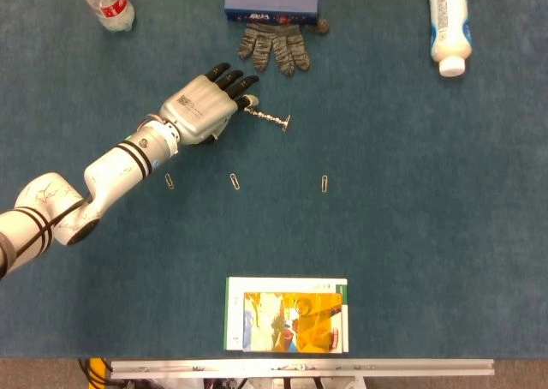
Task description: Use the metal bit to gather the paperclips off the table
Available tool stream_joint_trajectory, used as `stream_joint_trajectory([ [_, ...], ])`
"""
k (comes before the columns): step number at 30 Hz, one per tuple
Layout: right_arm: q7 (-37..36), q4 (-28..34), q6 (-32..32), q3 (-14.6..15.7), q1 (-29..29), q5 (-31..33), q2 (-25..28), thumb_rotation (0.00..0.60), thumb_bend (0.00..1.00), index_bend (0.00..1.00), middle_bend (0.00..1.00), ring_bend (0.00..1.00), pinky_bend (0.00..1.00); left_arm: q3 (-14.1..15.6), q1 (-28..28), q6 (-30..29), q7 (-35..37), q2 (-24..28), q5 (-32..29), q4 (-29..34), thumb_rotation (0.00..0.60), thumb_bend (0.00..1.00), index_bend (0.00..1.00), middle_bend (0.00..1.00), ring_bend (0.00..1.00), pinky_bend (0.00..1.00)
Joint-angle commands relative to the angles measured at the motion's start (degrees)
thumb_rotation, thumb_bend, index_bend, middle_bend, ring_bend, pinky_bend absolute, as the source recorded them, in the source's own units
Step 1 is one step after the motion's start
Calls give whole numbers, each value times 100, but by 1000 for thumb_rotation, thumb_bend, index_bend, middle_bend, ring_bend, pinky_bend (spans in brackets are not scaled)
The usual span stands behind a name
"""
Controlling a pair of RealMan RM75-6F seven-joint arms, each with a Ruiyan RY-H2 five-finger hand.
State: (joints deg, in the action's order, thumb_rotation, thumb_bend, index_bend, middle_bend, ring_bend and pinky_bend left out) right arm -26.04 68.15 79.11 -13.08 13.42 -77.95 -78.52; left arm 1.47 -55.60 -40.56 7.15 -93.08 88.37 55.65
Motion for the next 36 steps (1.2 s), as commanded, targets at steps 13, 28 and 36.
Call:
stream_joint_trajectory([
  [13,-37,8,2,1,0,-19,11,600,0,444,523,433,666,35,-58,229,-108,-9,-57,47,600,806,124,0,0,0],
  [28,-98,29,29,6,-31,-27,28,600,0,447,529,435,666,-9,-7,345,-458,146,-267,404,600,806,209,0,0,0],
  [36,-132,25,27,-1,-27,-27,14,600,0,447,530,435,665,-2,82,123,-491,293,-209,745,600,806,256,0,0,0],
])
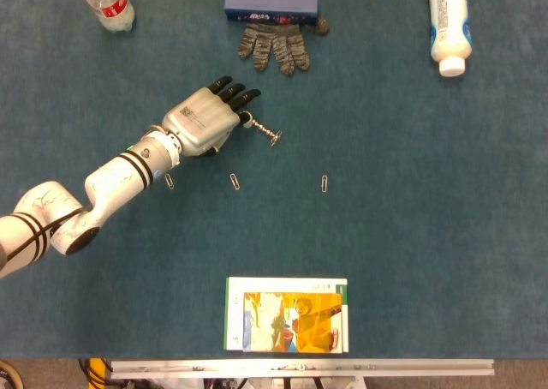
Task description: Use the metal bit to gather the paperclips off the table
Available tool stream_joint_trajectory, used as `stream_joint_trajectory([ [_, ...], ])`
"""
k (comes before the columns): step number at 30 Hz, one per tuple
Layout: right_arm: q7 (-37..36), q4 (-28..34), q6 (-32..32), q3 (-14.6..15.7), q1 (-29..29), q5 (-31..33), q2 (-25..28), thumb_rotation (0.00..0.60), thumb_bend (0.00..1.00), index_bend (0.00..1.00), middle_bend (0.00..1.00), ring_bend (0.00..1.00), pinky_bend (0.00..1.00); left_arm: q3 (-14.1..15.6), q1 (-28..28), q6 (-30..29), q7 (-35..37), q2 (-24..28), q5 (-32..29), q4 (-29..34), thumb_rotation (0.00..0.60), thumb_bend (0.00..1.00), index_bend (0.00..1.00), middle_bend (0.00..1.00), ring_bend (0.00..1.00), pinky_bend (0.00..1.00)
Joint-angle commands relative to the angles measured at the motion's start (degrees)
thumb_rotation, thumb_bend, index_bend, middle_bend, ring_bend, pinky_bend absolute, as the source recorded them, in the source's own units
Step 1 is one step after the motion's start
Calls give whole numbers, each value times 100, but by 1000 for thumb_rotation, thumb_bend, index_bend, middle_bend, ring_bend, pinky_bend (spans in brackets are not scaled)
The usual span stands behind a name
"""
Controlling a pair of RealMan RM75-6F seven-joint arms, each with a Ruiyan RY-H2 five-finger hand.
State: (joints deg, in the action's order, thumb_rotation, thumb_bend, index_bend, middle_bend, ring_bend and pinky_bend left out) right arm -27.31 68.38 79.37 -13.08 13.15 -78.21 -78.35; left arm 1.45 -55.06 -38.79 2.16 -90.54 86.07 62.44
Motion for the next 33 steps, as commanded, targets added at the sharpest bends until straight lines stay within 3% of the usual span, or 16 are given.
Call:
stream_joint_trajectory([
  [1,-7,3,0,0,2,-4,-4,600,0,447,530,435,665,-2,40,-92,22,55,30,96,600,806,251,0,0,0],
  [10,20,49,8,2,16,-30,-1,600,0,447,531,435,666,-70,60,-177,78,95,8,121,600,806,125,0,0,0],
  [33,-14,52,-4,1,14,-16,-25,600,0,447,531,435,666,-90,-15,334,-312,-177,-313,-277,600,804,166,0,0,0],
])
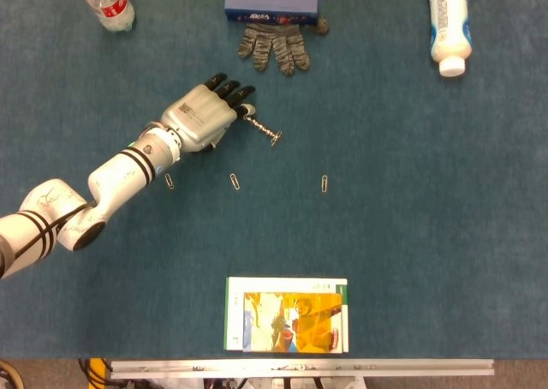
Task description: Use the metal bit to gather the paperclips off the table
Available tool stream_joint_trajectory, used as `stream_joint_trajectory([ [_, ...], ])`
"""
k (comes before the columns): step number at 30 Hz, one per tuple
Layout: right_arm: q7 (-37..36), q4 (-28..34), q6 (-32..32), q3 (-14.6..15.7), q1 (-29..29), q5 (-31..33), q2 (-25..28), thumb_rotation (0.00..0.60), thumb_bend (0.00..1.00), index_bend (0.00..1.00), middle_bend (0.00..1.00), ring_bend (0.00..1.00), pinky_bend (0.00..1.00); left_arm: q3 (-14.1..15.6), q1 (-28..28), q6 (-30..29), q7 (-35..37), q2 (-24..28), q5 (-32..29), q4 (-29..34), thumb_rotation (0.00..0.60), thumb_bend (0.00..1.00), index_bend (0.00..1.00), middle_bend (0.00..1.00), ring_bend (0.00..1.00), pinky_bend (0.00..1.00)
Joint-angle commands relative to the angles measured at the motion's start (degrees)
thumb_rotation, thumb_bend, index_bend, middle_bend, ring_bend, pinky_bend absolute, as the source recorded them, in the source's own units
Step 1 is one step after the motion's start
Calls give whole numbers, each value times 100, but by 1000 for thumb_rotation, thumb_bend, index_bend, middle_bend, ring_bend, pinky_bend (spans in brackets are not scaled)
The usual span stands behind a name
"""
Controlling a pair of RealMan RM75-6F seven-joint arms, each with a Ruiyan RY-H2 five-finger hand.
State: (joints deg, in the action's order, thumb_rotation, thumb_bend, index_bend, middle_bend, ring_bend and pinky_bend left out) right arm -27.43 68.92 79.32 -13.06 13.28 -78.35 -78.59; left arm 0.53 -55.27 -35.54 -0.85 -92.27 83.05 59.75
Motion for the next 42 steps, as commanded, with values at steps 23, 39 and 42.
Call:
stream_joint_trajectory([
  [23,1,43,-3,-17,41,-28,2,600,0,447,531,435,665,-17,218,-377,53,358,33,469,600,805,301,0,0,0],
  [39,24,85,-15,-30,50,-3,28,600,0,448,531,435,665,8,219,-203,151,408,-15,557,600,805,389,0,0,0],
  [42,18,80,-15,-29,49,-2,25,600,0,448,531,435,665,4,228,-205,160,451,-22,620,600,805,434,0,0,0],
])
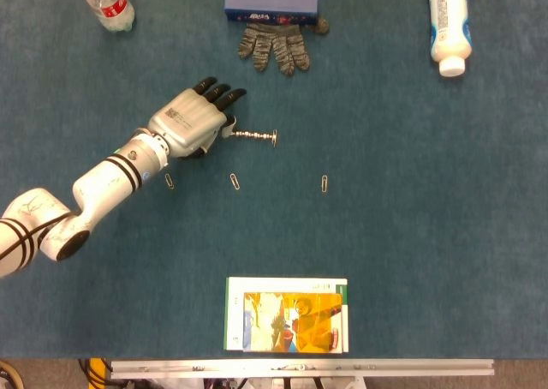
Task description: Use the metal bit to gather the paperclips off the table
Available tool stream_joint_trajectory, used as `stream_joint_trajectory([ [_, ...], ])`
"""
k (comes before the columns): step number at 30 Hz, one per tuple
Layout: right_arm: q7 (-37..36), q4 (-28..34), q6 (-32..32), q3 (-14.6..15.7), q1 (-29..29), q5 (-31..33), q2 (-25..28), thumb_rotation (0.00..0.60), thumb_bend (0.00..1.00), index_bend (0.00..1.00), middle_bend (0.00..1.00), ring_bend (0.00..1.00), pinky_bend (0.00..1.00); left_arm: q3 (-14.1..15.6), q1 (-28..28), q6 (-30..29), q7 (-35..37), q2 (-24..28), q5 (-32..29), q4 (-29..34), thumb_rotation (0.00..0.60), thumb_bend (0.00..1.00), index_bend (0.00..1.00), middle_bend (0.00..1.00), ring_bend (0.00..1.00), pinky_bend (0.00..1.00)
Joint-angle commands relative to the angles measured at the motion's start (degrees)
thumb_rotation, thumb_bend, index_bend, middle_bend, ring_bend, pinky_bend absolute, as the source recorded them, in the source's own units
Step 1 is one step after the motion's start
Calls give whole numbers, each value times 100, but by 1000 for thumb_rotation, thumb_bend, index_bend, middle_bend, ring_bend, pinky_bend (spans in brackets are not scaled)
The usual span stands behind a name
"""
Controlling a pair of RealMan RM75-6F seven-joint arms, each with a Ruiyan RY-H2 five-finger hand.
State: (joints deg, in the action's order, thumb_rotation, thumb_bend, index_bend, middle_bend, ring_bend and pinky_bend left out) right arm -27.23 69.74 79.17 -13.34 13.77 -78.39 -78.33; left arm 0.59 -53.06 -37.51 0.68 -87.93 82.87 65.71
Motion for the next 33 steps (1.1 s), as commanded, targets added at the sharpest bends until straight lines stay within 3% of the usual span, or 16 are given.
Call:
stream_joint_trajectory([
  [1,-5,-3,-2,-1,0,4,-3,600,0,448,531,435,665,-8,11,-18,16,26,-7,38,600,805,436,0,0,0],
  [4,-10,-5,-4,2,-1,5,-8,600,0,448,531,435,666,-29,36,-80,48,52,-6,73,600,805,415,0,0,0],
  [12,17,24,2,6,2,1,-11,600,0,448,531,435,666,-46,50,-114,65,16,2,23,600,805,238,0,0,0],
  [29,26,35,-24,10,0,25,-17,600,0,448,531,435,666,15,40,43,-20,-68,-18,36,600,805,269,0,0,0],
  [33,2,5,-37,9,4,32,-31,600,0,448,531,435,665,13,58,24,-18,-48,-26,90,600,804,316,0,0,0],
])
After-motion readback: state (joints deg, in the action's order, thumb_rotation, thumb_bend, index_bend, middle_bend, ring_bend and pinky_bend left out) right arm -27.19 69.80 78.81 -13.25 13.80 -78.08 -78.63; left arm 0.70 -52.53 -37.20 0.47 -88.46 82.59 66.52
